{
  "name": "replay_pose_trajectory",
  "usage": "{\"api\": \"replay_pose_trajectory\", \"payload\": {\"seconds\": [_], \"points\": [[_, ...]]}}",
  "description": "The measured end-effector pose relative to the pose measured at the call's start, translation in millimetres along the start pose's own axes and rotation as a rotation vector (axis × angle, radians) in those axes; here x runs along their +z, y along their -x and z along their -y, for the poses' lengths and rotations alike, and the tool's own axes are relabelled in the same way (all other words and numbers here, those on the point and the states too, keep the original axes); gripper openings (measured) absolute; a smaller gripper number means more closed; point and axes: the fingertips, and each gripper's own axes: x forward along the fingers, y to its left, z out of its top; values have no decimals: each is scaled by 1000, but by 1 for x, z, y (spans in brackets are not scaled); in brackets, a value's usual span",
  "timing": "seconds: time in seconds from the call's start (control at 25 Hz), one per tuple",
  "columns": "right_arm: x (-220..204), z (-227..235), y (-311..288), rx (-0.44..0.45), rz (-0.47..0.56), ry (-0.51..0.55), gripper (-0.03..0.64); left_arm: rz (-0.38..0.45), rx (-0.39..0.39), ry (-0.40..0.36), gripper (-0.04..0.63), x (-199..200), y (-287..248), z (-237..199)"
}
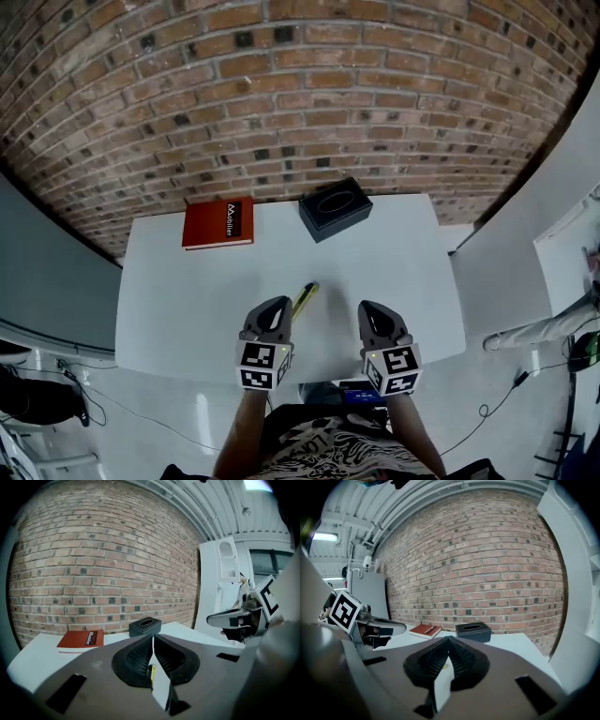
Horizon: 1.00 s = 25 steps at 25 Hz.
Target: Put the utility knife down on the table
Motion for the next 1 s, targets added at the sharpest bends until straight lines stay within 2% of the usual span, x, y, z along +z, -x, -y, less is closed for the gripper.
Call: {"api": "replay_pose_trajectory", "payload": {"seconds": [0.36, 1.0], "points": [[6, -15, 17, 17, 39, 20, 0, 73, 23, 38, 19, 16, 30, -2], [3, -29, 28, 55, 45, 21, 0, 96, 38, 59, 18, 17, 48, -2]]}}
